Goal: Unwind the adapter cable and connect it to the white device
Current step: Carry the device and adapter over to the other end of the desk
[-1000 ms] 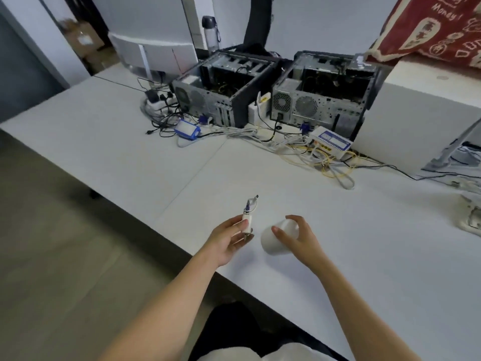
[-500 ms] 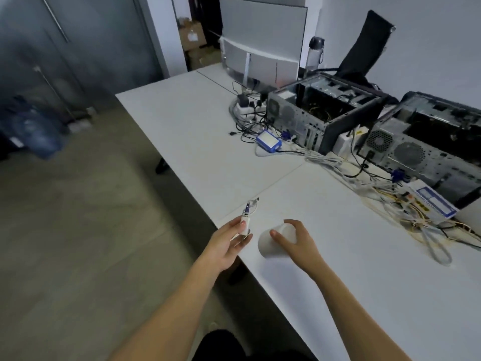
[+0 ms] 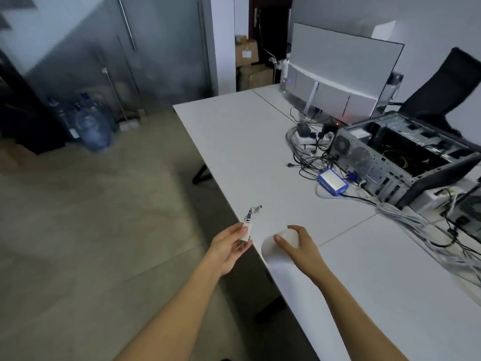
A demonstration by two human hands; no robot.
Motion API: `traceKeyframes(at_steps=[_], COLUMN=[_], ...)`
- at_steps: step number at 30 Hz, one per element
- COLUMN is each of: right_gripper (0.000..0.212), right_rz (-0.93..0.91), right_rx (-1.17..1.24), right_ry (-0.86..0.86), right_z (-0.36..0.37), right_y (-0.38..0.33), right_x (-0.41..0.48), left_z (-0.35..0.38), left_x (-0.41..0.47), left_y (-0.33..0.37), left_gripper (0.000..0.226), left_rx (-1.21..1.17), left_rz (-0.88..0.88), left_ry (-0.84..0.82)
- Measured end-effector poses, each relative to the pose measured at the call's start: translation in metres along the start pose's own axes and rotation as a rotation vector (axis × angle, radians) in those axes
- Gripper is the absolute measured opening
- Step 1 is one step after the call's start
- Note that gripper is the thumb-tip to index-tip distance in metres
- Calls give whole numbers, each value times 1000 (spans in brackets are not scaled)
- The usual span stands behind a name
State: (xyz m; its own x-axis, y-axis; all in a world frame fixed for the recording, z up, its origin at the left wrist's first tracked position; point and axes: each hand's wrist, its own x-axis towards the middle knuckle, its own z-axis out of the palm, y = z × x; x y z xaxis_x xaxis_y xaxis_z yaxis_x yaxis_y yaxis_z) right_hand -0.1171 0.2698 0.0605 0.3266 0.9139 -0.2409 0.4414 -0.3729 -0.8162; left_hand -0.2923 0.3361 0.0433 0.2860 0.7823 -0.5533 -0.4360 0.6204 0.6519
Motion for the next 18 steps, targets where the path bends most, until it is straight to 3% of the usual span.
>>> traceKeyframes(at_steps=[18], right_gripper=[66], right_rz=[-71], right_rx=[11], right_ry=[-102], right_z=[109], right_y=[-117], right_x=[146], left_z=[-75], left_x=[105], left_y=[148], left_gripper=[7], left_rx=[-201], left_rz=[105], left_ry=[163])
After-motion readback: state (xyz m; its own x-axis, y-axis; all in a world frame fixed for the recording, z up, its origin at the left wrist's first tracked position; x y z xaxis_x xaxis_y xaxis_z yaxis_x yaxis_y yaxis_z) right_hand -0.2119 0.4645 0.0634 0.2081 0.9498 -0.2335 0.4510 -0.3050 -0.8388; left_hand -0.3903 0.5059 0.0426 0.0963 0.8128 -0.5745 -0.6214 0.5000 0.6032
